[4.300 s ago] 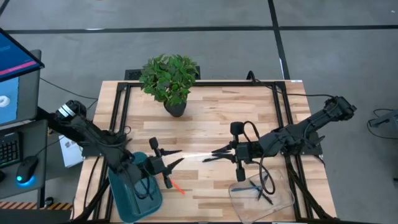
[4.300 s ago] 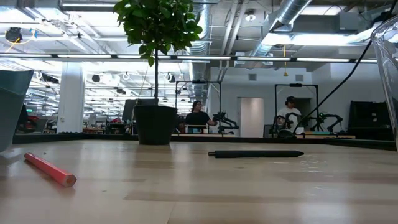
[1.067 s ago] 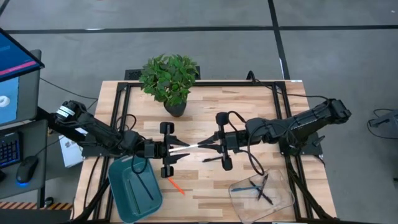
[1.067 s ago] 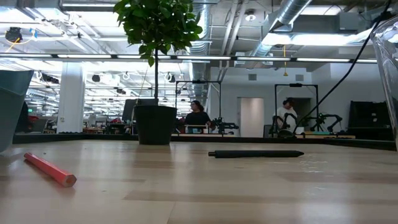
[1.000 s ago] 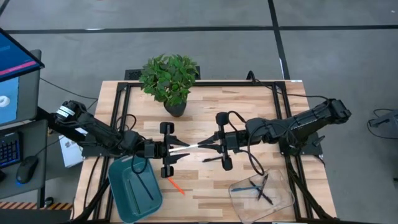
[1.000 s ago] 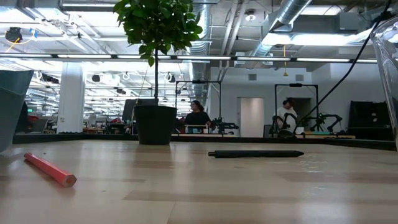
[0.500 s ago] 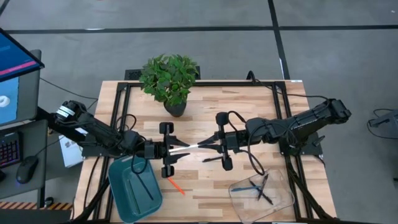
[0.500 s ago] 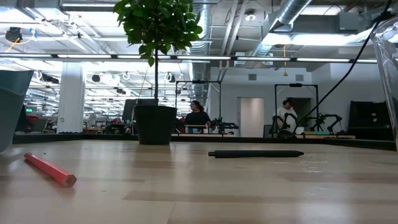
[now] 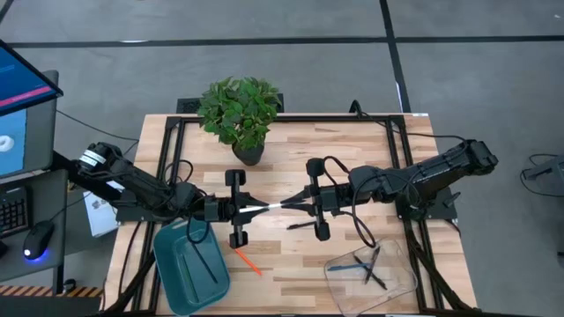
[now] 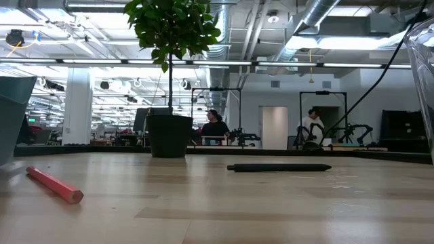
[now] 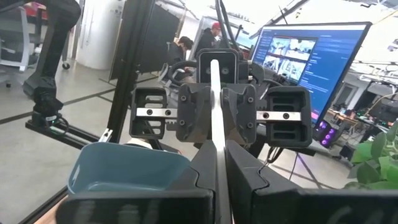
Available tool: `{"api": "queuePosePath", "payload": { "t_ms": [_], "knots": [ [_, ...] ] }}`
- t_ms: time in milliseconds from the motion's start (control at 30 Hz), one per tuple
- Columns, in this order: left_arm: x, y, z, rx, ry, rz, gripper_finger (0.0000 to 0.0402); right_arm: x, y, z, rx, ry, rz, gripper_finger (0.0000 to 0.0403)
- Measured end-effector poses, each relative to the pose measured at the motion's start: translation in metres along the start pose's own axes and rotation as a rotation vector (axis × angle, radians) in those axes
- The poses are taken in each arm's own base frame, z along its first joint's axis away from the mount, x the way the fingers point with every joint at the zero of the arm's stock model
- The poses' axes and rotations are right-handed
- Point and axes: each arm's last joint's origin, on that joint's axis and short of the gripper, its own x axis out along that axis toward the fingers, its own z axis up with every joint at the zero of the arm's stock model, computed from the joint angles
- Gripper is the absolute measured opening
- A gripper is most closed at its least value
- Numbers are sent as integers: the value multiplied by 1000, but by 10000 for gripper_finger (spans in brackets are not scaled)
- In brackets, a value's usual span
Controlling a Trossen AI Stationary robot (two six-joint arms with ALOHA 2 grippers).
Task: Sort pens & pencils
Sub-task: Put the white pencil into the blue bin
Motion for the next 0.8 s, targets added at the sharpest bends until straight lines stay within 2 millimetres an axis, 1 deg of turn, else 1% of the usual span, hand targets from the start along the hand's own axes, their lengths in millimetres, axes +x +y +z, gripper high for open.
{"api": "queuePosePath", "payload": {
  "t_ms": [533,600,733,800],
  "knots": [
    [0,0,0,9,3,-1,9,0,0,1,0,-10,0,37],
    [0,0,0,11,2,-2,9,0,0,1,-1,-16,2,59],
    [0,-1,-2,9,15,-10,9,1,0,2,0,-31,1,120],
    [0,-1,-1,8,11,-7,9,1,0,3,2,-33,-1,145]
  ]
}}
